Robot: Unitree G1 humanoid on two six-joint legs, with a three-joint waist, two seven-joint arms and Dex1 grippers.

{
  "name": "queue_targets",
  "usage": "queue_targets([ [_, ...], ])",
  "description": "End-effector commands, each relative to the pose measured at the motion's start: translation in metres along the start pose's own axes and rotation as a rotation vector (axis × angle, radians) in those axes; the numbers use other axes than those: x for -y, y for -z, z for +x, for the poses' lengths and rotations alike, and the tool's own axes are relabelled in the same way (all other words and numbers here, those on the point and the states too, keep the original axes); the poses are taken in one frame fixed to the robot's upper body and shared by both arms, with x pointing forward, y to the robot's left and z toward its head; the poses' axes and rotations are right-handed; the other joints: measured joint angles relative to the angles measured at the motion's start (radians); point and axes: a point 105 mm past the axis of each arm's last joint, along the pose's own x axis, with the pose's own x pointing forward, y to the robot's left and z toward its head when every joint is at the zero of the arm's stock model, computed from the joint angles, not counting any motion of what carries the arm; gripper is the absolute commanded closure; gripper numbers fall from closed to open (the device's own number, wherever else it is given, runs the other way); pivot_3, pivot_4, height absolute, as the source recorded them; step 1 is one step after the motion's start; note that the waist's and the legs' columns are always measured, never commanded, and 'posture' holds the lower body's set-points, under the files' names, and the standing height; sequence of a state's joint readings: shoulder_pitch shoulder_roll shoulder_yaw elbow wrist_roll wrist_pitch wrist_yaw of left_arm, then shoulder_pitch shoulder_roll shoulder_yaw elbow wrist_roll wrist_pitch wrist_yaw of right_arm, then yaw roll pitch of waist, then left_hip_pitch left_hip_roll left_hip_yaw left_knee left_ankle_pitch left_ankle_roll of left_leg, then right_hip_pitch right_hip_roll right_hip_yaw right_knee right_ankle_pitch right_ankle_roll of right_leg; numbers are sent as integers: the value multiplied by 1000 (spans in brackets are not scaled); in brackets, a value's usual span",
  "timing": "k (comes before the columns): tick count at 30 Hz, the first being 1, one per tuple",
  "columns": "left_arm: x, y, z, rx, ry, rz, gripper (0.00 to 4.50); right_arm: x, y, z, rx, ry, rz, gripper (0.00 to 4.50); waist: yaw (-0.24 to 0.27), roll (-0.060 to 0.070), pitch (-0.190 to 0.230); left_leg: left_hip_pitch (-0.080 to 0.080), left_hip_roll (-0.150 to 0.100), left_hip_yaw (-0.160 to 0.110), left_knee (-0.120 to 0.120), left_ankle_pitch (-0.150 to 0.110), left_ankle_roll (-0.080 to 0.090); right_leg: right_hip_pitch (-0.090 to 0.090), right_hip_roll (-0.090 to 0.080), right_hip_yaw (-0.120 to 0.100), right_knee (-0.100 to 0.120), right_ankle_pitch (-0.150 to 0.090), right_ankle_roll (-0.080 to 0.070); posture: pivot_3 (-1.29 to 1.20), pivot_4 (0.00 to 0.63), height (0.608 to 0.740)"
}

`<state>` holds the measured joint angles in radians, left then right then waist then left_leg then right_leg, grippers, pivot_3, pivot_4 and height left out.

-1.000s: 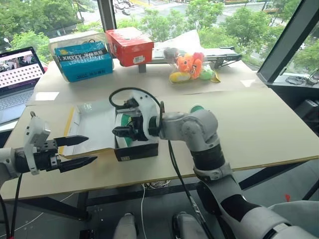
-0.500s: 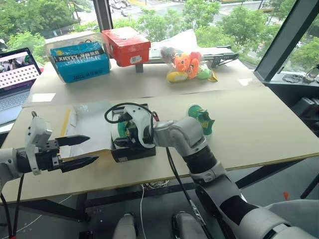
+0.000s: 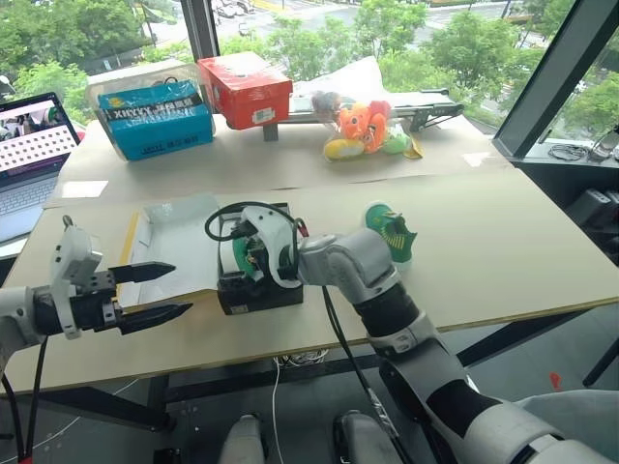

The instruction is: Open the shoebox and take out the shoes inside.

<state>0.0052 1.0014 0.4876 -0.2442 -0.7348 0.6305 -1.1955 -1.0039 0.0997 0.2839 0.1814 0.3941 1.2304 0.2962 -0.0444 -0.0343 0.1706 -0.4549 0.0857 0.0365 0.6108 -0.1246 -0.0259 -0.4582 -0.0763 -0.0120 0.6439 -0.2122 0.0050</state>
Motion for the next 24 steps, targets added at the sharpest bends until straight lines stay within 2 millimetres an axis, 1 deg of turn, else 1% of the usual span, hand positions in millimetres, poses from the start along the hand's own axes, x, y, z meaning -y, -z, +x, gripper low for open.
queue_targets([
  [1, 1, -7, 0, 13, 4, 41, 0, -2, 6, 14, -6, 15, -32, 41, -1, 0, 0, 0, 0, 0, 0, 0, 0, 0, 0, 0, 0, 0, 0, 0, 150, 732],
  [6, 1, -8, 0, 11, 4, 41, 0, 14, 20, 21, -38, 67, -12, 41, -2, -1, -1, 6, 0, 0, -1, -1, -1, 3, 0, 0, 0, -1, -1, 0, 150, 732],
  [7, 1, -8, 0, 10, 5, 42, 0, 16, 21, 21, -41, 74, -8, 41, -2, -1, -1, 7, 0, 0, -2, -2, -4, 4, 0, 0, 0, -1, -1, 0, 150, 732],
  [12, 0, -8, 0, 9, 5, 45, 0, 20, 26, 22, -49, 83, 14, 41, 0, -1, -2, 12, 0, 0, -4, -4, -6, 6, 0, 0, 0, -1, -2, 0, 150, 732],
  [14, 0, -9, 0, 9, 6, 46, 0, 20, 26, 22, -48, 79, 19, 546, 0, -1, -2, 14, 0, 0, -4, -4, -7, 6, -1, 0, 0, -1, -2, 0, 150, 732],
  [15, -1, -9, 0, 8, 6, 46, 0, 20, 26, 23, -46, 78, 24, 679, 0, -1, -2, 14, 0, 0, -4, -4, -7, 6, -1, 0, 0, -1, -2, 0, 150, 732],
  [18, -1, -9, 0, 9, 7, 46, 0, 20, 26, 23, -43, 76, 40, 1627, 0, -1, -2, 14, 0, 0, -4, -4, -7, 6, -1, 0, 0, -1, -2, 0, 150, 732],
  [20, -2, -9, 1, 9, 7, 46, 0, 20, 25, 23, -41, 73, 47, 2385, 1, -1, -2, 14, 0, 0, -4, -4, -7, 6, -1, -1, 0, -1, -2, 0, 150, 732],
  [23, -2, -9, 1, 9, 7, 46, 0, 19, 24, 23, -39, 70, 51, 3366, 2, -1, -2, 14, 0, 0, -4, -4, -7, 6, -1, 0, 0, -1, -2, 0, 150, 732],
  [24, -2, -9, 1, 9, 7, 47, 0, 19, 24, 22, -37, 70, 53, 3631, 2, -1, -2, 14, 0, 0, -4, -4, -7, 6, -1, 0, -1, -1, -2, 0, 150, 732],
])
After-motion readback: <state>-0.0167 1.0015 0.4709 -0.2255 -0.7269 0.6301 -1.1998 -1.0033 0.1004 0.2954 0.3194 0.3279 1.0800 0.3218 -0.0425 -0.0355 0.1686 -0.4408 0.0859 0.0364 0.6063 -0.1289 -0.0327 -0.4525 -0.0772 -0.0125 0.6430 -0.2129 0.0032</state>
